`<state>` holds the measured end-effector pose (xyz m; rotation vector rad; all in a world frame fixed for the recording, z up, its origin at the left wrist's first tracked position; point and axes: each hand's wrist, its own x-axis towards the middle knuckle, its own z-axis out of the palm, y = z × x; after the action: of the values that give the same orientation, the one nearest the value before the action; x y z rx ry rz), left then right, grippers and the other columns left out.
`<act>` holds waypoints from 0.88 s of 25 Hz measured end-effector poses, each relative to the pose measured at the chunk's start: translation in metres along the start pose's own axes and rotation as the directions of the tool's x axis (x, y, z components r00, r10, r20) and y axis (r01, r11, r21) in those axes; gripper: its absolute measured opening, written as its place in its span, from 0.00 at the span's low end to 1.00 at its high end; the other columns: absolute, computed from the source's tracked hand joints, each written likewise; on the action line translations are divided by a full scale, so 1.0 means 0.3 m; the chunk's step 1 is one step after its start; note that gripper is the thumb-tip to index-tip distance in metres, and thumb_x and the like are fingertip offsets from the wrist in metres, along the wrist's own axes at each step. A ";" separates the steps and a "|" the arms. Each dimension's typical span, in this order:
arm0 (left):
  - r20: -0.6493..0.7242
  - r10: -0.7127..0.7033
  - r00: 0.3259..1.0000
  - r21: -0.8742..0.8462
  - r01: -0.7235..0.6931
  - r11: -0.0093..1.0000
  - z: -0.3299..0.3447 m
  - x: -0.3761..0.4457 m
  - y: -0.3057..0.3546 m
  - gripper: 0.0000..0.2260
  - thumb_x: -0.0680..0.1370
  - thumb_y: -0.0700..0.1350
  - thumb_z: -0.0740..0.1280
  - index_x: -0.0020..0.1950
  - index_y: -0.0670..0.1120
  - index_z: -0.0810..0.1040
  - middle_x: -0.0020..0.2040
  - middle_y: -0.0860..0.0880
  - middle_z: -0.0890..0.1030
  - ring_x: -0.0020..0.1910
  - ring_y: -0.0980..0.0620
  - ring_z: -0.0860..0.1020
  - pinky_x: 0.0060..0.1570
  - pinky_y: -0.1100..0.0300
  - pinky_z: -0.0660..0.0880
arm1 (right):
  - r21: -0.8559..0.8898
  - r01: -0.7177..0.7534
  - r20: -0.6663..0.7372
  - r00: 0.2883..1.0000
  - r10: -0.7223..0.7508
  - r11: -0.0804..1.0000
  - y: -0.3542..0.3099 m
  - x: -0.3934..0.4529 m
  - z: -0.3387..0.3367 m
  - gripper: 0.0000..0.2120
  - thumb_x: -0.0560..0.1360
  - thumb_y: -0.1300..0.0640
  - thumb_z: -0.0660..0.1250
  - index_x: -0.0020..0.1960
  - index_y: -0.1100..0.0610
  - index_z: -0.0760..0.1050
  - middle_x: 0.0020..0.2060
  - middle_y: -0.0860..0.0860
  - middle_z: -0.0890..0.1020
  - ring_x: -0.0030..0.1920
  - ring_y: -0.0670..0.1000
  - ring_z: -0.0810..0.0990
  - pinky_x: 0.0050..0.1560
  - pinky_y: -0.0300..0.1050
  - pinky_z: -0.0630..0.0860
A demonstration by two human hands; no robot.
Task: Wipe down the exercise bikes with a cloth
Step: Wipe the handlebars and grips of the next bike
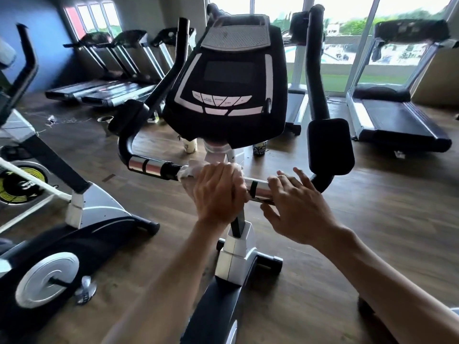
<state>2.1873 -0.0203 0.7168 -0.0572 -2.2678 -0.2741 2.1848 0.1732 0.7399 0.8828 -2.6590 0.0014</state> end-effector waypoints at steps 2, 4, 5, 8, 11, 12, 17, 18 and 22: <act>0.058 0.083 0.995 0.017 -0.084 0.996 -0.008 0.013 -0.046 0.18 0.79 0.52 0.55 0.46 0.47 0.82 0.42 0.49 0.83 0.44 0.47 0.79 0.44 0.53 0.68 | 0.007 0.000 0.041 0.999 0.000 1.000 -0.002 0.031 -0.013 0.27 0.81 0.41 0.58 0.70 0.60 0.70 0.70 0.59 0.76 0.75 0.55 0.69 0.80 0.53 0.50; 0.099 0.093 0.991 0.088 -0.102 0.991 -0.032 0.068 -0.084 0.19 0.78 0.54 0.54 0.45 0.50 0.83 0.42 0.52 0.84 0.43 0.49 0.80 0.41 0.55 0.59 | -0.036 0.015 0.062 0.998 -0.013 0.999 -0.003 0.057 -0.020 0.28 0.81 0.39 0.55 0.69 0.60 0.71 0.69 0.59 0.77 0.73 0.56 0.72 0.79 0.55 0.55; 0.075 0.077 0.994 0.102 -0.085 0.991 -0.036 0.070 -0.083 0.18 0.77 0.53 0.55 0.44 0.50 0.83 0.41 0.52 0.84 0.41 0.49 0.80 0.42 0.57 0.55 | -0.075 0.030 0.055 0.998 -0.026 0.997 -0.009 0.059 -0.019 0.29 0.81 0.39 0.53 0.67 0.61 0.73 0.66 0.60 0.79 0.69 0.57 0.76 0.78 0.57 0.60; -0.068 -0.062 0.996 -0.044 0.059 0.997 0.014 -0.001 0.018 0.14 0.77 0.49 0.57 0.41 0.46 0.80 0.40 0.48 0.82 0.42 0.45 0.77 0.45 0.53 0.65 | -0.115 0.072 0.019 0.997 -0.070 0.991 -0.012 0.056 0.007 0.31 0.79 0.39 0.48 0.62 0.61 0.76 0.57 0.58 0.83 0.57 0.57 0.84 0.71 0.58 0.72; -0.121 -0.002 0.993 -0.106 -0.010 0.994 0.054 -0.024 0.068 0.14 0.79 0.49 0.58 0.44 0.44 0.81 0.43 0.47 0.83 0.44 0.46 0.78 0.49 0.51 0.70 | -0.093 0.094 0.012 0.996 -0.093 0.991 0.003 0.059 0.016 0.32 0.79 0.39 0.48 0.68 0.61 0.73 0.59 0.57 0.82 0.57 0.56 0.83 0.73 0.56 0.69; -0.125 0.105 0.987 -0.093 -0.117 0.989 0.045 -0.011 0.036 0.14 0.79 0.49 0.57 0.44 0.44 0.81 0.43 0.47 0.83 0.43 0.46 0.78 0.48 0.52 0.70 | -0.127 0.107 -0.009 0.994 -0.109 0.986 0.015 0.059 0.019 0.32 0.79 0.39 0.50 0.69 0.62 0.73 0.60 0.58 0.82 0.57 0.56 0.84 0.73 0.55 0.69; -0.213 0.159 0.964 0.039 -0.154 0.987 0.016 0.008 -0.050 0.12 0.76 0.46 0.59 0.41 0.44 0.80 0.39 0.48 0.82 0.41 0.47 0.77 0.45 0.53 0.66 | -0.182 0.146 -0.034 0.987 -0.154 0.972 0.036 0.053 0.033 0.33 0.77 0.43 0.66 0.71 0.65 0.70 0.62 0.61 0.81 0.60 0.59 0.82 0.75 0.56 0.67; -0.222 0.062 0.973 -0.002 -0.064 0.998 0.032 -0.005 0.000 0.12 0.76 0.46 0.59 0.41 0.44 0.80 0.39 0.47 0.82 0.41 0.47 0.77 0.47 0.53 0.67 | -0.166 0.135 -0.033 0.989 -0.143 0.977 0.027 0.054 0.032 0.32 0.77 0.43 0.65 0.72 0.65 0.70 0.62 0.60 0.81 0.60 0.59 0.82 0.76 0.55 0.66; -0.195 0.152 0.969 -0.086 -0.171 0.982 0.072 -0.019 0.044 0.14 0.79 0.48 0.58 0.45 0.43 0.81 0.43 0.46 0.83 0.44 0.45 0.79 0.49 0.50 0.72 | -0.177 0.163 -0.112 0.976 -0.185 0.971 0.024 0.053 0.035 0.29 0.78 0.45 0.60 0.69 0.66 0.72 0.61 0.61 0.81 0.60 0.58 0.82 0.75 0.58 0.67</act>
<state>2.1768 -0.0026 0.7013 -0.2581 -2.0468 -0.2957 2.1653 0.1686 0.7358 1.0209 -2.4148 -0.1978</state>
